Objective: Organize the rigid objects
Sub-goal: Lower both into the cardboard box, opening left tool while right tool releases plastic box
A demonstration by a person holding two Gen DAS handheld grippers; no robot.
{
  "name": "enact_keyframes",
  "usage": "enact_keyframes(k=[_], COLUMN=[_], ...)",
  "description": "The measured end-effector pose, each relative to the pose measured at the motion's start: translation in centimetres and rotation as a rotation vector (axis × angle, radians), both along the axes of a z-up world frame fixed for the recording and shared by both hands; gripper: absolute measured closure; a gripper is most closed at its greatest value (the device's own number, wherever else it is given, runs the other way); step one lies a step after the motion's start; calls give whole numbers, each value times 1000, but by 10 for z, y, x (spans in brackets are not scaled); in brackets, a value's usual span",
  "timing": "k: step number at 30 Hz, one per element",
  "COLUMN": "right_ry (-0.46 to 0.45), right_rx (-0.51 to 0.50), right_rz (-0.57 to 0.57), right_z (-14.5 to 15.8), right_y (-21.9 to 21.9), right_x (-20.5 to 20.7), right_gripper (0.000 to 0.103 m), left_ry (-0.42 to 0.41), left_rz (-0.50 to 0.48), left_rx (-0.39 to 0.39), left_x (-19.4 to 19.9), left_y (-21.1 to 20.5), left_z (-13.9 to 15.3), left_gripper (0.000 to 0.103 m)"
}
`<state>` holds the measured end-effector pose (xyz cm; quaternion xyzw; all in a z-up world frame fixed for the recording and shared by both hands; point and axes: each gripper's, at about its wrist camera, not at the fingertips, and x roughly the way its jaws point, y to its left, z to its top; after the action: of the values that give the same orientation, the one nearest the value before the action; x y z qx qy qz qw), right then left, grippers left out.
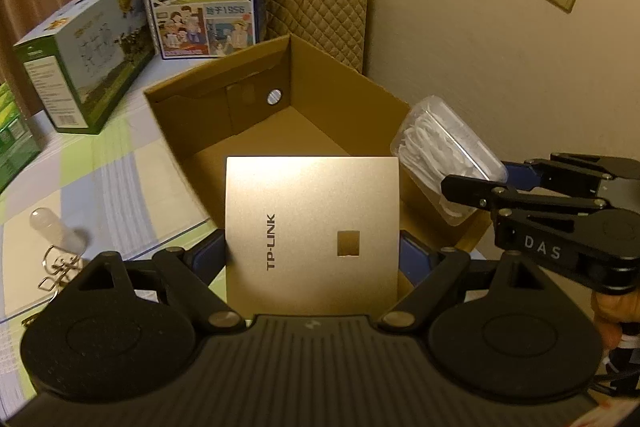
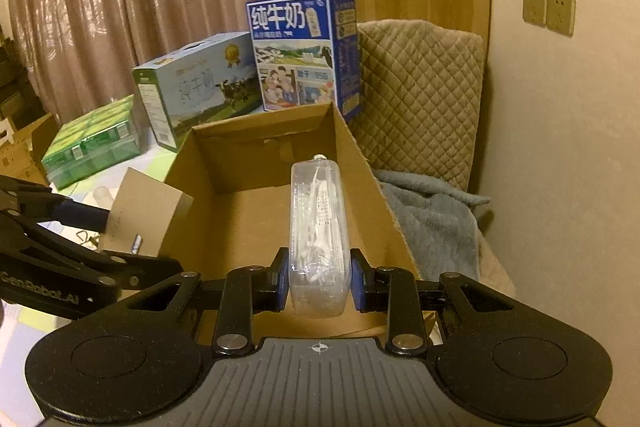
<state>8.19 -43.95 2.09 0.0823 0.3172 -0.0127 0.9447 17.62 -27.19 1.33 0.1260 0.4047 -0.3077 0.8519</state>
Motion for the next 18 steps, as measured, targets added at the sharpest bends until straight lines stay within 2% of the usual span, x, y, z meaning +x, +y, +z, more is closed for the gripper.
enact_keyframes(k=[9, 18], right_ry=[14, 28], right_rx=[35, 45], right_rz=[-23, -19], right_z=[-14, -21], right_y=[-13, -14], right_x=[10, 12], right_gripper=[76, 76], left_ry=[13, 4], left_rz=[-41, -27], left_rx=[30, 31], left_x=[8, 7], left_y=[-18, -18], left_z=[-17, -22], left_gripper=[18, 18])
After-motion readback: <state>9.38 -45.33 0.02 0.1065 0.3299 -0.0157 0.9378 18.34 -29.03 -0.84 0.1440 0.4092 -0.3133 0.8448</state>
